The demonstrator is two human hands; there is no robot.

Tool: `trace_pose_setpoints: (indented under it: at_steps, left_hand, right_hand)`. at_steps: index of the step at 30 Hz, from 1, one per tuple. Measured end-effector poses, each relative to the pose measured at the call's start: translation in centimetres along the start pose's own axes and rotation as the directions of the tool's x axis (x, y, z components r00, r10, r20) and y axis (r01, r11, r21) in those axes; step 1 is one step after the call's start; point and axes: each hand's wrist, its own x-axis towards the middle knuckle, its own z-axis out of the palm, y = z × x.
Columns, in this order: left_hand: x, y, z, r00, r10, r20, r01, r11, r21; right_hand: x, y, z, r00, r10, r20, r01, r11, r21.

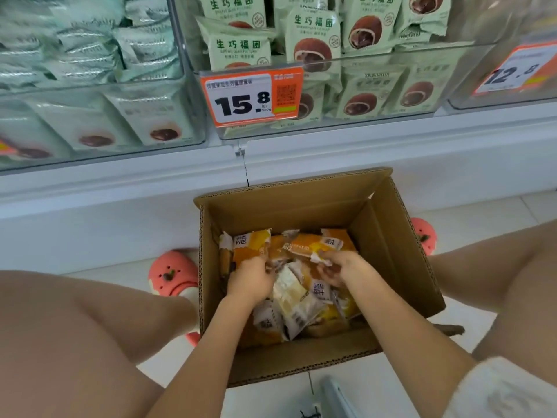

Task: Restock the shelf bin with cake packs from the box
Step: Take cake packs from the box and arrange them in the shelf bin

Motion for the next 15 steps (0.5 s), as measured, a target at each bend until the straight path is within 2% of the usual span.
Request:
trace_pose_setpoints:
  at_steps: [2,3,4,5,6,7,9,11,15]
  left_hand:
    - [0.5,0.4,-0.2,0.993,-0.115,0.010,0.114,0.961,-0.252]
    - [0.7,0.8,-0.5,0.980,-0.187,0.067,0.198,0.889,-0.413]
    - [0.8,1.2,-0.7,0.953,-0.240,0.184,0.303,0.759,-0.576]
    - [0.8,1.7,-1.0,0.912,-0.234,0.337,0.408,0.590,-0.696]
    - [0.6,2.2,-1.2,0.874,-0.164,0.457,0.479,0.438,-0.761]
    - [0.4,2.8,-1.4,0.857,-0.069,0.510,0.503,0.322,-0.802]
    - [-0.1,4.1,-2.0,0.889,0.046,0.455,0.439,0.191,-0.878]
    - [-0.5,5.3,-2.6,0.929,0.106,0.354,0.331,0.189,-0.924]
    - [-2.2,7.0,-4.1,0.939,0.224,0.260,0.190,0.291,-0.938]
  right_hand:
    - [-1.9,0.1,-1.3,0.998,-0.006,0.057,0.001,0.996,0.093]
    - [-3.1,0.4,-2.1,0.996,-0.037,0.083,0.029,0.995,0.093]
    - [-4.1,0.7,-2.9,0.990,-0.084,0.113,0.076,0.995,0.069]
    - [-5.4,1.1,-3.6,0.979,-0.133,0.155,0.128,0.991,0.041]
    - [-6.3,1.5,-4.2,0.961,-0.181,0.210,0.184,0.983,0.008]
    - [-6.9,1.8,-4.7,0.939,-0.220,0.266,0.233,0.972,-0.018]
    - [-7.8,2.2,-5.3,0.899,-0.276,0.340,0.320,0.944,-0.078]
    - [-8.4,2.2,-5.8,0.864,-0.342,0.369,0.390,0.919,-0.060]
    - [-10.7,1.1,-7.3,0.753,-0.537,0.380,0.524,0.839,0.148]
